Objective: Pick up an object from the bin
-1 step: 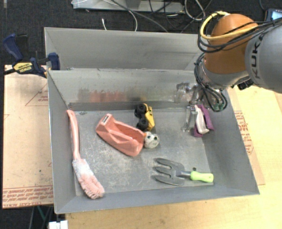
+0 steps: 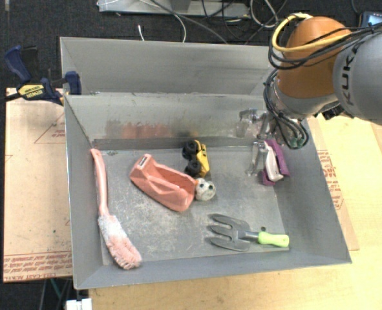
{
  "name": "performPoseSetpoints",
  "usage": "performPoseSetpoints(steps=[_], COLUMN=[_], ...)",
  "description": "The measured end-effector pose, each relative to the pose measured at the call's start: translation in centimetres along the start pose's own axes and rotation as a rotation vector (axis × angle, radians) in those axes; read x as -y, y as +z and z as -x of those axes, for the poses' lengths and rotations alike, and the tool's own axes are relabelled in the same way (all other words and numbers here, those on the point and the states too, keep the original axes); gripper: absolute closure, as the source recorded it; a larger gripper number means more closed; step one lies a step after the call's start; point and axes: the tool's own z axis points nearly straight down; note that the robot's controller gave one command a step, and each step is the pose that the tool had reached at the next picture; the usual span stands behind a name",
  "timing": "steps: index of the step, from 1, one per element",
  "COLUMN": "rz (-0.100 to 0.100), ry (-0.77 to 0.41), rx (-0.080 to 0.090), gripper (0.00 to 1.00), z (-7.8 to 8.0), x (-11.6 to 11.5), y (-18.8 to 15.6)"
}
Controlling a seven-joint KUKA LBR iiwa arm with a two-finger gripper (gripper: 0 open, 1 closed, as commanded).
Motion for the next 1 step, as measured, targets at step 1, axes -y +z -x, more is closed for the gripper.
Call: performPoseSetpoints(steps=[1], rz=[0.003], ry=[-0.078], rx=[-0.007], gripper=[0.0], z=[-7.84], x=[-4.03], y=[10.82])
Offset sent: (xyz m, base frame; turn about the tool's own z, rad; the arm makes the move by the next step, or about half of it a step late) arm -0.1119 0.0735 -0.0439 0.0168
